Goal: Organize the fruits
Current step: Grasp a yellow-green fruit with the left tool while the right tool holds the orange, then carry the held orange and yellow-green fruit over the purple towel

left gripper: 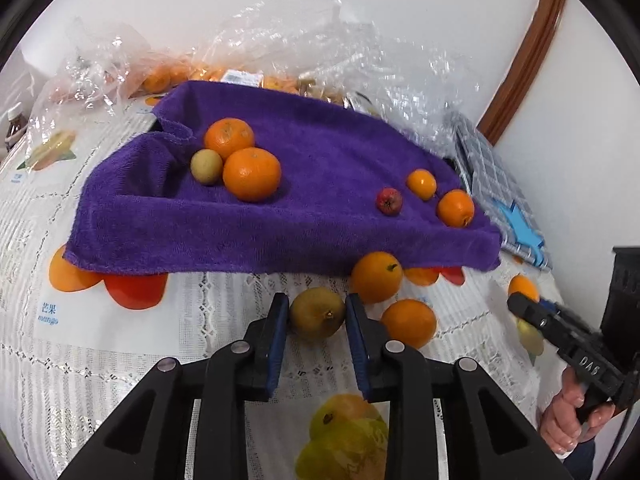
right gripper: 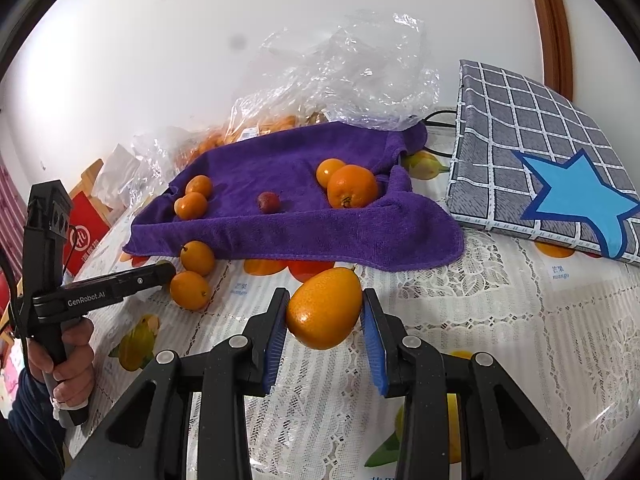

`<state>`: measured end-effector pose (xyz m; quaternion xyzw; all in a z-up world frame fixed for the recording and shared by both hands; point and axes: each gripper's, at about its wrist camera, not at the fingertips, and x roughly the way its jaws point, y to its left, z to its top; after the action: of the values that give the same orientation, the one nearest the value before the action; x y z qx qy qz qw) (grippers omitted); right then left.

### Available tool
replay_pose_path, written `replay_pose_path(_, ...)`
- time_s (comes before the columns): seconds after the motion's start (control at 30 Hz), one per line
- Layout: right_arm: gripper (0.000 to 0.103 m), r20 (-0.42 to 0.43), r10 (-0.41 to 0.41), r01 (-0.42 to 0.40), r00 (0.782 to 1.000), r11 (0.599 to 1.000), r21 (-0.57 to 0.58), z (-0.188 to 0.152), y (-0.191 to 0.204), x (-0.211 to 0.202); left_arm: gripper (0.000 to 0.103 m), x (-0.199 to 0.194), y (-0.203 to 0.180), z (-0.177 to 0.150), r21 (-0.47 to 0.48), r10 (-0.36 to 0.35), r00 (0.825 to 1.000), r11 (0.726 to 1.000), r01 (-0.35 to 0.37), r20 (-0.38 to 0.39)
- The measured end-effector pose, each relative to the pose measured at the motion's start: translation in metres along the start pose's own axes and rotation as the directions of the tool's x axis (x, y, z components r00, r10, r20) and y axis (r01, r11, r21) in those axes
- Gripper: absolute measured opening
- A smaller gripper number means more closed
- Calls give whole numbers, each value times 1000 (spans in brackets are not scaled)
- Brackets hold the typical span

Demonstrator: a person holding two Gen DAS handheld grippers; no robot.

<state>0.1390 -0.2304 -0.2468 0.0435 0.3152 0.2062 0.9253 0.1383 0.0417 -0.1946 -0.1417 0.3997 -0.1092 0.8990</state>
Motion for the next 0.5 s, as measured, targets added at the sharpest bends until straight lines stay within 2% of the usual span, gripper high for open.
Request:
replay_pose_path(0.2,36,12,0,0,1000,1000,-5,0,0,-2,27,-14,3,-1,-20,-4,997,1000,5,82)
replay_pose_path(0.37,36,23,-20,21,1000,999,-38,4,8,-4,27,-34,5,3,-30,65,980,998,-61,190)
replay_pose_path(0.5,36,30,-9,11,1000,997,-81,19,19,-9,27,-43,19,10,-94,71,978,994,-53,194)
